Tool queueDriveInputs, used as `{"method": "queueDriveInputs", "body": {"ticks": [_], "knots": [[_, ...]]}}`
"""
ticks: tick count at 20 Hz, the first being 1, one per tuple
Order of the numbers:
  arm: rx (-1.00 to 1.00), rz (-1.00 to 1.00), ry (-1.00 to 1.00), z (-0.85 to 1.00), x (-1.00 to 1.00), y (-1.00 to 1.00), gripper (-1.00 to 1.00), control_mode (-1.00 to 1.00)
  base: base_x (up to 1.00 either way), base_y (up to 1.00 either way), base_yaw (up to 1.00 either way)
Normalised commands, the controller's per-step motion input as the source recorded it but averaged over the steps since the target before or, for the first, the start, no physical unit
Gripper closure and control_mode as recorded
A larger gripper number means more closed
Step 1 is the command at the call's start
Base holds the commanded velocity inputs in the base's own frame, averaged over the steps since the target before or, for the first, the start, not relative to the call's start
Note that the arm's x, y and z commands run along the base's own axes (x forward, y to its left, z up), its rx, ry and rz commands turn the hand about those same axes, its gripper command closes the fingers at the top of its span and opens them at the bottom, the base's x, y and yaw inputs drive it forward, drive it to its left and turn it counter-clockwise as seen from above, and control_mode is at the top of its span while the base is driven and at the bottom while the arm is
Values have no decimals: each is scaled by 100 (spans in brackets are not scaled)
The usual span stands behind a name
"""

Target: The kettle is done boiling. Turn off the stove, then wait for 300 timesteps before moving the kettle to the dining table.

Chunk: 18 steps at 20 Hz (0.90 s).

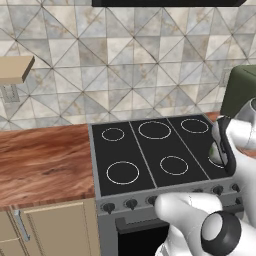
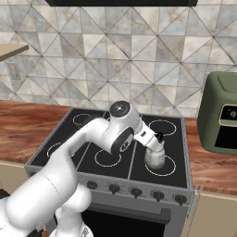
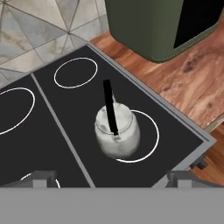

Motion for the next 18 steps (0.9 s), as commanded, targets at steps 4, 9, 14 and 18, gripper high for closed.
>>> {"method": "queueDriveInputs", "body": {"ticks": [4, 9, 14, 18], "knots": [[-1, 2, 2, -12, 21, -19, -100, -100, 0, 0, 0], [0, 1, 3, -10, 30, -18, -100, -100, 0, 0, 0], [0, 0, 7, -14, 34, -14, -100, -100, 0, 0, 0], [0, 0, 7, -19, 27, -7, -100, -100, 0, 0, 0]]}}
